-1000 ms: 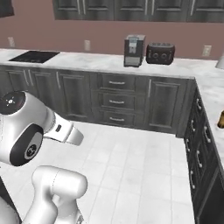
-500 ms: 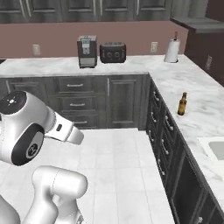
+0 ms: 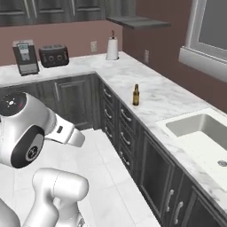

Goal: Place the drinks on the dining counter in a tight cluster.

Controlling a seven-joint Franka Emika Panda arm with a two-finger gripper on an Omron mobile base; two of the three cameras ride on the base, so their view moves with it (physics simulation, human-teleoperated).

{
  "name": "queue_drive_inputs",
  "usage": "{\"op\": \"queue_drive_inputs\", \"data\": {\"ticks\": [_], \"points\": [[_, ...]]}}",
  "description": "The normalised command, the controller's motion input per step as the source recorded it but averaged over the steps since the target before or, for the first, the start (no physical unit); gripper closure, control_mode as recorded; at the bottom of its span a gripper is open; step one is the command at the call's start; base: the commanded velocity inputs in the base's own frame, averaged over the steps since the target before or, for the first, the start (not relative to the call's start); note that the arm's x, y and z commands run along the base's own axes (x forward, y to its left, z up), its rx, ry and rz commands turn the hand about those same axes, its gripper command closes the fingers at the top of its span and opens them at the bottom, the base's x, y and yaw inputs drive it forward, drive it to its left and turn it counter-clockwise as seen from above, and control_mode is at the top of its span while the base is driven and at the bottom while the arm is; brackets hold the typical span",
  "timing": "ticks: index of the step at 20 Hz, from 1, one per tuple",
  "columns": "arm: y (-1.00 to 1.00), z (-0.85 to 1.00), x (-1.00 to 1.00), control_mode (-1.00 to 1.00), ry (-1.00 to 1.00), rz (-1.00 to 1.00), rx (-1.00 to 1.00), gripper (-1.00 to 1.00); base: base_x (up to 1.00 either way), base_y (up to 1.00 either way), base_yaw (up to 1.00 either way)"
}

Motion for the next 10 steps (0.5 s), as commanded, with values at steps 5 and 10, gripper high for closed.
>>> {"op": "queue_drive_inputs", "data": {"ticks": [5,10], "points": [[0.00,0.00,0.00,1.00,0.00,0.00,0.00,-1.00,0.69,0.07,-0.32],[0.00,0.00,0.00,1.00,0.00,0.00,0.00,-1.00,0.80,0.14,-0.21]]}}
